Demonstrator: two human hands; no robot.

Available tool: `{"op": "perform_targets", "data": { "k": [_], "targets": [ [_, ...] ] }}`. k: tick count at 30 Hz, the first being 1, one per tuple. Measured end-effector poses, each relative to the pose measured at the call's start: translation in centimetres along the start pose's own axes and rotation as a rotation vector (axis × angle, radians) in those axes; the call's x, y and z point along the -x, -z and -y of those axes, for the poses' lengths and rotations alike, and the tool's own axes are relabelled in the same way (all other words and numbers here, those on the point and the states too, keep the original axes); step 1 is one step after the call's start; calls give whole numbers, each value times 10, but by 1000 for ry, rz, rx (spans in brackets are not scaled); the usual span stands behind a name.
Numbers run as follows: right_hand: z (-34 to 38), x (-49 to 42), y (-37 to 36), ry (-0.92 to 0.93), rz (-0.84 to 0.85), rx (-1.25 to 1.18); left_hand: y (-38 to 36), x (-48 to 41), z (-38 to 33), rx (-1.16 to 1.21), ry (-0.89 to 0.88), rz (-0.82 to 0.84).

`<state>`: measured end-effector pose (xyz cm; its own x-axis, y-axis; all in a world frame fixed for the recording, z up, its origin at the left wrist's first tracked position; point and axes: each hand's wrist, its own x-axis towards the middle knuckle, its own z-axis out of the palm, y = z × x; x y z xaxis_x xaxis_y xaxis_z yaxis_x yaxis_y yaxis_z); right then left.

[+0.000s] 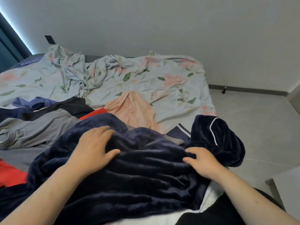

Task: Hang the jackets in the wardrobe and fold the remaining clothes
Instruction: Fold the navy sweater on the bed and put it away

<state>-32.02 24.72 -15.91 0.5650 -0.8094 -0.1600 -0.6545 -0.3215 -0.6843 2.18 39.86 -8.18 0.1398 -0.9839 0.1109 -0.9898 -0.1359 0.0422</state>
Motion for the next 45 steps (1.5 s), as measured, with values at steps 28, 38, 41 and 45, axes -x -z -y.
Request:
{"op": "perform_targets", "data": {
  "k": [28,38,41,45],
  "targets": [
    [37,63,-30,88,31,256,-15,154,12,207,52,-29],
    [67,50,35,-281,-89,-638,40,16,31,700,211,56],
    [64,38,50,-395,-116,-785,40,-33,25,744,227,107],
    [51,16,61,-375,-187,-816,37,-100,13,594,180,180]
  ]
}}
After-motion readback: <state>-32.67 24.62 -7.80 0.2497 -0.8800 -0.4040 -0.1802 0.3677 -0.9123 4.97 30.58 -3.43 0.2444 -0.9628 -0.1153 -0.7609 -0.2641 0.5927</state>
